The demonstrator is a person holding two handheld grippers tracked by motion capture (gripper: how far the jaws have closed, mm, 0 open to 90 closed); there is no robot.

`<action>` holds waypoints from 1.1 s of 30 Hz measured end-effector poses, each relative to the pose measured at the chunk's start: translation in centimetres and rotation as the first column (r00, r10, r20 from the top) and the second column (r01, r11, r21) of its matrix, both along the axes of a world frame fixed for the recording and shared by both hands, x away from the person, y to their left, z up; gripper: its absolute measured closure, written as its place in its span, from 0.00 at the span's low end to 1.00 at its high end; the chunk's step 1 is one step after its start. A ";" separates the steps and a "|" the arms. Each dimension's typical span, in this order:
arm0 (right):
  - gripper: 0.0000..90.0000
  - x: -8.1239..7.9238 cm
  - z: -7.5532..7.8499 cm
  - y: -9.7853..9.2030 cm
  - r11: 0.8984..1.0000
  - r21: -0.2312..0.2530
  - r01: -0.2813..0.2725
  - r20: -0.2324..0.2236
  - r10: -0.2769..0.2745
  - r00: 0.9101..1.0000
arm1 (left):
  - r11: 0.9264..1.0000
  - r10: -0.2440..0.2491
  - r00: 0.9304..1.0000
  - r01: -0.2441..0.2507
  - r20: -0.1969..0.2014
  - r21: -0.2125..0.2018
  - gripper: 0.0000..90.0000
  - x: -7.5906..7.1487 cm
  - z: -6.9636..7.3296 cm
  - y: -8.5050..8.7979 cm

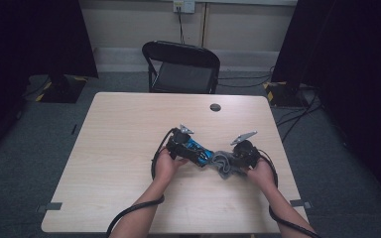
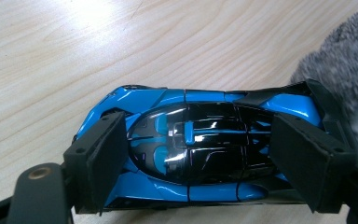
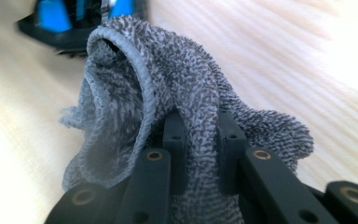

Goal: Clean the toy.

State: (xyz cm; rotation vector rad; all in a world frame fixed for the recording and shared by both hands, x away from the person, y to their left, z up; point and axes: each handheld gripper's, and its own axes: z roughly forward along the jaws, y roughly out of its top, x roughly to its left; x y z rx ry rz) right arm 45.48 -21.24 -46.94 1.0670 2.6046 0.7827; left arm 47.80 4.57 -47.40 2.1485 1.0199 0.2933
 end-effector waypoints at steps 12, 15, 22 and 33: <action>0.87 0.9 0.1 -2.0 0.991 0.069 0.113 -0.001 -0.113 0.994 | 1.000 0.000 1.000 0.000 0.000 -0.001 0.22 0.0 0.0 0.0; 0.87 0.7 0.3 -2.6 0.989 0.088 0.117 -0.004 -0.117 0.993 | 1.000 0.001 1.000 -0.001 0.001 -0.002 0.22 0.0 0.0 0.0; 0.87 -0.5 1.7 -2.8 0.992 0.115 0.058 0.022 -0.061 0.998 | 1.000 0.000 1.000 0.000 -0.001 0.000 0.22 0.0 0.0 0.0; 0.86 -3.5 2.8 -1.3 0.984 0.172 -0.052 0.041 0.046 0.998 | 1.000 0.006 1.000 -0.006 -0.005 0.004 0.22 0.0 0.1 -0.1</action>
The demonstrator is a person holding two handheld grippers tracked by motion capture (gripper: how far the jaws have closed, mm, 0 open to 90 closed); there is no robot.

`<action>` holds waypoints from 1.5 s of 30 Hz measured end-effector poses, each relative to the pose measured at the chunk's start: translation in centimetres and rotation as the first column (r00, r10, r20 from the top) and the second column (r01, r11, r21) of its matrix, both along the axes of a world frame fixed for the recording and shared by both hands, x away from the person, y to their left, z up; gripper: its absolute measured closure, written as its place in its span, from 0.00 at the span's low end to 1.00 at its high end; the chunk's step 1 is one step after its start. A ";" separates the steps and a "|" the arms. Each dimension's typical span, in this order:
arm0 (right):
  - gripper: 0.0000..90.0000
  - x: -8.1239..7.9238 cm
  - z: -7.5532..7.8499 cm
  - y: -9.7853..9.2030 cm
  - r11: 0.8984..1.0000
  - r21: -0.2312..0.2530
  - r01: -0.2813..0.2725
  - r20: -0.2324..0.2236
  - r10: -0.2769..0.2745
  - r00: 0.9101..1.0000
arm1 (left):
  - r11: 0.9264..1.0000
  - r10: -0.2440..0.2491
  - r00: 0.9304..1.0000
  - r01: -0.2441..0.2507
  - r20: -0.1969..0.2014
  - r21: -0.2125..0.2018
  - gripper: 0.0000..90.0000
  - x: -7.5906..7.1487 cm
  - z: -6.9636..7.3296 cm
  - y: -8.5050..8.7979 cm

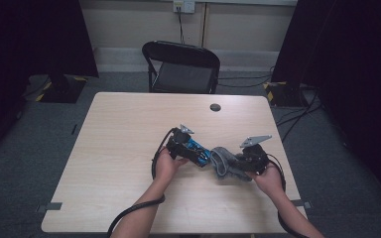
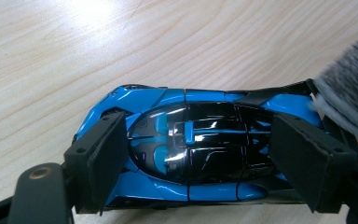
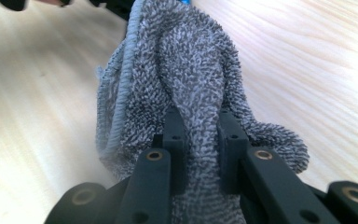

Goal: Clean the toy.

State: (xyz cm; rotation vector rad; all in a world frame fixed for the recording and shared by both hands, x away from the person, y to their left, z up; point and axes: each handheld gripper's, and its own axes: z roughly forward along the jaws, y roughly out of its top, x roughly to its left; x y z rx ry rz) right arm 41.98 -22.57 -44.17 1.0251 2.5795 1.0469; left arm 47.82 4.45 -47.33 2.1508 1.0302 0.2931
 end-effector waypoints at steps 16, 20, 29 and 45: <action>0.86 -2.9 -0.8 3.5 0.984 0.014 -0.176 -0.037 0.177 0.984 | 1.000 -0.001 1.000 0.001 -0.004 0.001 0.22 0.0 0.0 0.0; 0.86 -3.2 -1.4 4.9 0.979 0.002 -0.206 -0.049 0.206 0.977 | 1.000 0.000 1.000 0.000 -0.004 -0.001 0.22 0.0 0.0 0.0; 0.86 -2.6 -3.2 6.1 0.980 -0.041 -0.196 -0.066 0.193 0.979 | 1.000 -0.003 1.000 0.003 -0.002 0.003 0.22 0.0 0.0 0.0; 0.86 -1.7 -3.3 5.8 0.982 -0.053 -0.179 -0.061 0.176 0.982 | 1.000 -0.003 1.000 0.003 0.001 -0.001 0.22 0.0 0.0 0.0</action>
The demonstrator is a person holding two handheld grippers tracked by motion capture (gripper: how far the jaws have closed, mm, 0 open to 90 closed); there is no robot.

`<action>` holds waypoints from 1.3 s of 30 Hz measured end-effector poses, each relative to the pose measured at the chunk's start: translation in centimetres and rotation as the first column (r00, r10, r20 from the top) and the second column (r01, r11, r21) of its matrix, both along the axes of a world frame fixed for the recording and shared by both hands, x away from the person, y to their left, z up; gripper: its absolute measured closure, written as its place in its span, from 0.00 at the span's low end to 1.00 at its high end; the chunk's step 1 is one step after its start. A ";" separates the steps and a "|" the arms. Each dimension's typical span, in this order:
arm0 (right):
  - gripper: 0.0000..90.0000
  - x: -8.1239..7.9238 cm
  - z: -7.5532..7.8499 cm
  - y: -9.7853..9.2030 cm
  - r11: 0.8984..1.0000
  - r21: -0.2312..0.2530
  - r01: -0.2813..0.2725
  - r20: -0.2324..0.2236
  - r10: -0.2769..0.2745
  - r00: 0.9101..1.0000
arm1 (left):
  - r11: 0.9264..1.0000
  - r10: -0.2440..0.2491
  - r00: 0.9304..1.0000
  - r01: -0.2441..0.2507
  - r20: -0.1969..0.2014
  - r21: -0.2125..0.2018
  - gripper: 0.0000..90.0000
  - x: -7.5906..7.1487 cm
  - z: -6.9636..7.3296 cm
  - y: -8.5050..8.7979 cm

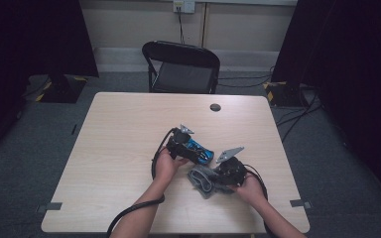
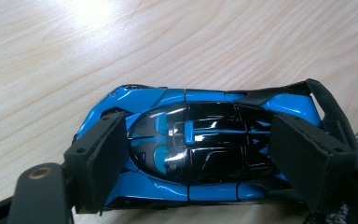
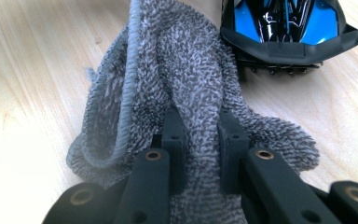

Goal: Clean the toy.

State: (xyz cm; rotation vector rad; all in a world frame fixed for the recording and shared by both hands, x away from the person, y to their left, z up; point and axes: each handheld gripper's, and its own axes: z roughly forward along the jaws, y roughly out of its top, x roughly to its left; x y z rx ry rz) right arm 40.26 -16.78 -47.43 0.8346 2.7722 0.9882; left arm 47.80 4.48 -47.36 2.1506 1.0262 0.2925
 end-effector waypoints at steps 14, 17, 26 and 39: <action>0.86 0.6 0.0 -1.0 1.000 -0.001 0.022 -0.002 -0.022 1.000 | 1.000 -0.001 1.000 0.001 0.000 0.000 0.22 0.0 0.0 0.0; 0.85 0.7 -0.1 -1.3 1.000 0.002 0.024 -0.001 -0.024 1.000 | 1.000 -0.001 1.000 0.001 0.000 0.000 0.22 0.0 0.0 0.0; 0.85 1.1 -0.1 -2.2 0.999 0.002 0.038 -0.007 -0.038 0.999 | 1.000 -0.004 1.000 0.004 -0.003 0.006 0.23 0.0 0.1 -0.1; 0.85 2.1 0.0 -4.0 0.996 -0.002 0.088 -0.015 -0.088 0.996 | 1.000 -0.007 1.000 0.007 -0.001 0.007 0.23 0.0 0.1 0.0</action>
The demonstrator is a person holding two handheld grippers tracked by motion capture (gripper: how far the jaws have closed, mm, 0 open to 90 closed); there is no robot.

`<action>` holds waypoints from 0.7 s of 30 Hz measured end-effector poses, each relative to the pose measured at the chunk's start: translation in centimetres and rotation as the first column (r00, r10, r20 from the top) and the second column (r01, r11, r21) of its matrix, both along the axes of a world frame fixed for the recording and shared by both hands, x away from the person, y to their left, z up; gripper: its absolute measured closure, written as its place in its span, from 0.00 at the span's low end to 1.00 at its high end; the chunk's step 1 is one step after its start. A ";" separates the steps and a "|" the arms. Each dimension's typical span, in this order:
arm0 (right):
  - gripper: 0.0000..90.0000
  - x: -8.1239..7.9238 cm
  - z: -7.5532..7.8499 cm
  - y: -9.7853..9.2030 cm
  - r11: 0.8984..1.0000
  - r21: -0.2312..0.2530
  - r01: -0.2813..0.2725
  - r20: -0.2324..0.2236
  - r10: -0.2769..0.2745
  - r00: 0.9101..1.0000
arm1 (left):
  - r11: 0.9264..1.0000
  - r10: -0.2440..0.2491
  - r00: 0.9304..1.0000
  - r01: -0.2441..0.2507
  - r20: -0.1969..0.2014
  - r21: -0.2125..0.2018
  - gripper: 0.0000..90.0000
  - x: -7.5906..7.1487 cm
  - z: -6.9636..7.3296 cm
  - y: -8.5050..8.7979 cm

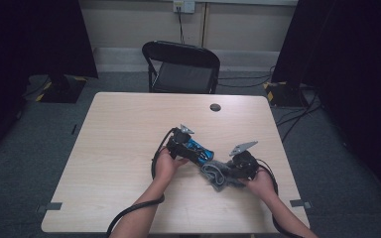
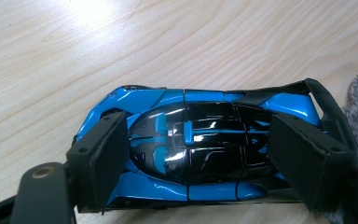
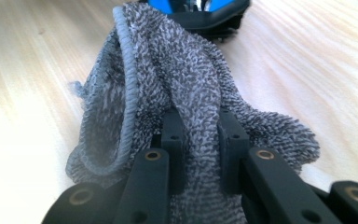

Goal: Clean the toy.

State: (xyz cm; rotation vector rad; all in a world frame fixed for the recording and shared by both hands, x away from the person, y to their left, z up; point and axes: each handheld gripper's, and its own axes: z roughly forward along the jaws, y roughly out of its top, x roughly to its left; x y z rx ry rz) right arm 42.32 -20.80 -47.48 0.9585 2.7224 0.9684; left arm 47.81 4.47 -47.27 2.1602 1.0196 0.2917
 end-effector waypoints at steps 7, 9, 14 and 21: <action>0.85 0.8 0.0 -1.0 0.999 -0.004 0.040 -0.002 -0.040 0.999 | 1.000 -0.001 1.000 0.001 -0.001 0.001 0.23 0.0 0.0 0.0; 0.85 1.0 0.0 -1.3 0.998 -0.004 0.055 -0.003 -0.055 0.998 | 1.000 0.001 1.000 -0.001 -0.001 0.000 0.23 0.0 0.0 0.0; 0.85 1.5 0.1 -1.5 0.997 -0.018 0.073 0.009 -0.073 0.997 | 1.000 0.000 1.000 0.000 0.000 0.001 0.23 0.0 0.0 0.0; 0.85 2.3 0.1 -1.8 0.994 -0.030 0.100 0.012 -0.100 0.995 | 1.000 0.001 1.000 -0.001 0.002 -0.002 0.23 0.0 0.0 0.0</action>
